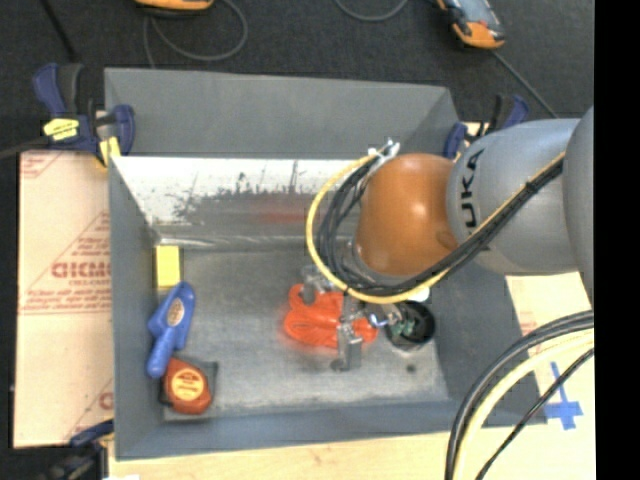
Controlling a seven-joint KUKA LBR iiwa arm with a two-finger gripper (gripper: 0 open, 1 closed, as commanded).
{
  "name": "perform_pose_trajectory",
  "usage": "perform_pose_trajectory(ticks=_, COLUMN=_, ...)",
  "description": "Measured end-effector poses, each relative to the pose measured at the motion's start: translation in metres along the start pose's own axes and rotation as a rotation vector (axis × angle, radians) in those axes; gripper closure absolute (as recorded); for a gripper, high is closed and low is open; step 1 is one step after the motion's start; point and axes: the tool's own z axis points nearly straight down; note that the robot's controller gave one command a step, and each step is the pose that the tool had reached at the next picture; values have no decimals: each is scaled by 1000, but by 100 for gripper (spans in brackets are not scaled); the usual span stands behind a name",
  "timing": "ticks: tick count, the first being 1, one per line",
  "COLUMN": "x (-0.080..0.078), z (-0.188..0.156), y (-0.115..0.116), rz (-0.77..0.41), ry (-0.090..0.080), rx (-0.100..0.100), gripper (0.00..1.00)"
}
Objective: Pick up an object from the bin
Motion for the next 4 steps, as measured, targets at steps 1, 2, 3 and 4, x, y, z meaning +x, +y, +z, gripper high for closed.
perform_pose_trajectory(ticks=1, x=-3, z=6, y=-11, rz=-50, ry=0, rx=2, gripper=0)
perform_pose_trajectory(ticks=2, x=-8, z=4, y=-19, rz=-130, ry=-2, rx=2, gripper=0)
perform_pose_trajectory(ticks=3, x=8, z=11, y=-26, rz=102, ry=-1, rx=-1, gripper=0)
perform_pose_trajectory(ticks=4, x=-14, z=25, y=-32, rz=-2, ry=0, rx=3, gripper=0)
